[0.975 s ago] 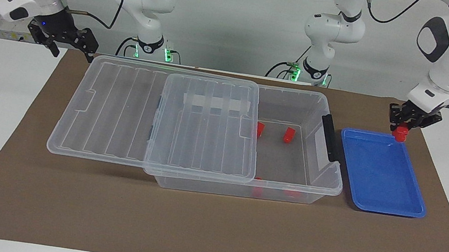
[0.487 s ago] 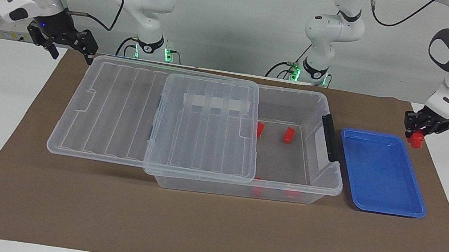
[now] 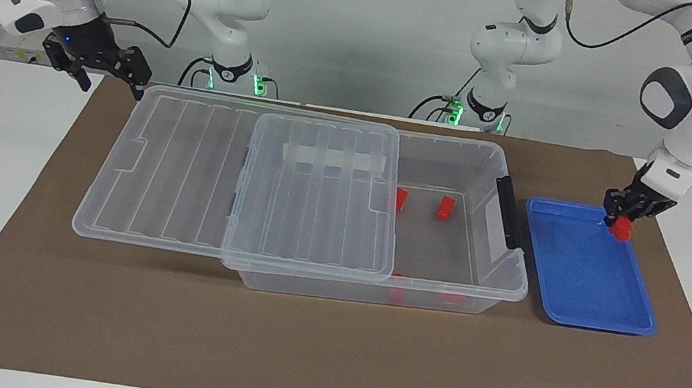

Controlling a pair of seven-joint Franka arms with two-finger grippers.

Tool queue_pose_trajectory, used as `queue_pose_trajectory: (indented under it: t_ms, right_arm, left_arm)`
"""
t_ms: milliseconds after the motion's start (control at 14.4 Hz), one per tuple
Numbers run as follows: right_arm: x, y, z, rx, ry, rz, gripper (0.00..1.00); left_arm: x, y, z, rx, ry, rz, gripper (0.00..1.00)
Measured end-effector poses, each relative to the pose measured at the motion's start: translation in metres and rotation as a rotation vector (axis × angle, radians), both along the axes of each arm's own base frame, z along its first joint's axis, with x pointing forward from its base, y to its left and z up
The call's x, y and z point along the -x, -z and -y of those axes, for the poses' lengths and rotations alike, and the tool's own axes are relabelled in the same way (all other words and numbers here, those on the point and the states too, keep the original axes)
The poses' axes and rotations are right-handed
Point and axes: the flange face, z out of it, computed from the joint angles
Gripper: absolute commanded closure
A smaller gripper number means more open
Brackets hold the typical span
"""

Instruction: Place red block in blue tray from box

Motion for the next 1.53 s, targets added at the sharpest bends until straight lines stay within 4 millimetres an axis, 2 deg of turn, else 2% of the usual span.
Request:
queue_pose_trajectory:
  t_ms: [348, 696, 1114, 1393, 1532]
  right_arm:
    - [0.0, 0.0, 0.0, 0.0, 0.0, 0.0, 0.0]
    - [0.0, 0.0, 0.0, 0.0, 0.0, 0.0, 0.0]
    - [0.0, 0.0, 0.0, 0.0, 0.0, 0.0, 0.0]
    - [0.0, 0.001, 0.0, -0.001, 0.0, -0.003, 0.0]
    - [0.0, 0.002, 0.0, -0.001, 0.0, -0.004, 0.0]
  left_arm:
    - [0.004, 0.05, -0.003, 0.012, -0.04, 0.048, 1.0]
    - [-0.002, 0.074, 0.0, 0.016, -0.06, 0.083, 1.0]
    - [-0.007, 0.124, 0.002, 0.012, -0.075, 0.077, 1.0]
    - [-0.012, 0.154, 0.023, 0.014, -0.103, 0.089, 1.0]
    - [-0.01, 0.159, 0.025, 0.013, -0.105, 0.095, 1.0]
